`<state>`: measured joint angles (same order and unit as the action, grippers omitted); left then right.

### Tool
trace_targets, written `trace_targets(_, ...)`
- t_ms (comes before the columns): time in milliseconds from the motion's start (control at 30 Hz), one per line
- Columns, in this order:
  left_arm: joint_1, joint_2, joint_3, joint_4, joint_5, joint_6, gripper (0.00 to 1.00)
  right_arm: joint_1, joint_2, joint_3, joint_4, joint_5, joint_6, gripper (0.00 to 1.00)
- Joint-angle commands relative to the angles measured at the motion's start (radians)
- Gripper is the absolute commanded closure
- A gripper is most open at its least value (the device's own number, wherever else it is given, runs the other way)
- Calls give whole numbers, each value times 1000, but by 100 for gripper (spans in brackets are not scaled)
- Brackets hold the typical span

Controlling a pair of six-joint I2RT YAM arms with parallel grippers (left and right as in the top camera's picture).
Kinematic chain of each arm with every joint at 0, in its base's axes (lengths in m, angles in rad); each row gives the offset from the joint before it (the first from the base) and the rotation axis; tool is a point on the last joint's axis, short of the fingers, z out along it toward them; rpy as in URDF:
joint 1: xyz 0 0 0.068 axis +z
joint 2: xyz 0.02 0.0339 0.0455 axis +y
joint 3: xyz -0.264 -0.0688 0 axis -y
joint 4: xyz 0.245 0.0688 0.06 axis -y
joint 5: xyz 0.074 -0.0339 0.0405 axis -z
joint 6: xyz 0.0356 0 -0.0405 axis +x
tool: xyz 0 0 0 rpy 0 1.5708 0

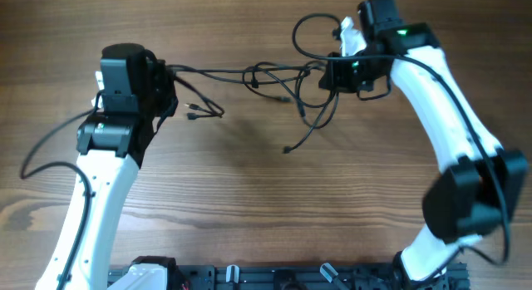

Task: Untangle cables

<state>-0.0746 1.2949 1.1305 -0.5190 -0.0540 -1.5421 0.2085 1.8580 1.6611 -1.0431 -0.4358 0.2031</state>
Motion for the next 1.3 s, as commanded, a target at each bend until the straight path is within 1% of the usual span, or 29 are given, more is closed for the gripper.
trace_targets(0, 42, 64, 16, -21, -276, 527, 96, -77, -143, 7, -4, 151, -21, 96)
trace_targets(33, 41, 80, 16, -26, -261, 637, 96, -89, -172, 7, 0, 151, -27, 96)
trace_targets(67, 41, 92, 16, -34, -234, 708, 96, -102, -204, 7, 7, 146, -60, 96)
trace_targets(200, 47, 114, 16, -39, -20, 938, 96, -123, -297, 7, 8, 39, -227, 96)
trace_targets(233, 49, 114, 16, -31, 59, 999, 96, -123, -312, 7, 4, 15, -241, 96)
trace_targets(300, 48, 114, 16, -11, 276, 1139, 96, -121, -317, 7, -12, -14, -267, 96)
trace_targets(367, 46, 114, 16, -9, 434, 1220, 96, -121, -309, 6, -30, -14, -274, 96)
trace_targets(500, 41, 122, 13, -21, 658, 1286, 96, -114, -278, 6, -46, -15, -274, 96)
trace_targets(567, 28, 137, 13, -19, 710, 1304, 96, -97, -269, 6, -48, -14, -274, 96)
trace_targets(667, -1, 179, 13, 1, 802, 1298, 96, -66, -258, 6, -32, -12, -249, 96)
trace_targets(733, -5, 213, 13, 66, 939, 1228, 80, -47, -248, 6, -19, 12, -209, 96)
trace_targets(767, -5, 226, 13, 99, 974, 1191, 74, -42, -244, 6, -19, 38, -179, 96)
trace_targets(800, -5, 234, 13, 117, 977, 1160, 68, -42, -241, 6, -20, 64, -153, 96)
trace_targets(833, -5, 239, 13, 125, 976, 1161, 63, -42, -238, 6, -24, 78, -144, 96)
trace_targets(867, -5, 239, 13, 122, 934, 1169, 54, -42, -238, 6, -28, 77, -144, 96)
trace_targets(900, -5, 239, 13, 117, 887, 1168, 49, -42, -238, 6, -29, 78, -145, 95)
trace_targets(967, -5, 239, 13, 102, 805, 1167, 46, -42, -238, 6, -28, 78, -148, 87)
trace_targets(1000, -5, 239, 13, 90, 759, 1167, 45, -42, -238, 6, -29, 78, -148, 75)
trace_targets(1067, -5, 239, 13, 65, 678, 1167, 45, -42, -238, 6, -26, 78, -148, 37)
trace_targets(1100, -5, 239, 13, 57, 656, 1167, 45, -42, -238, 6, -19, 79, -147, 29)
trace_targets(1133, -5, 239, 13, 51, 634, 1167, 44, -42, -238, 6, -4, 97, -127, 26)
trace_targets(1200, -9, 239, 13, 50, 620, 1167, 45, -42, -238, 8, 23, 98, -95, 26)
trace_targets(1267, -11, 239, 13, 50, 620, 1162, 45, -42, -238, 13, 29, 59, -94, 26)
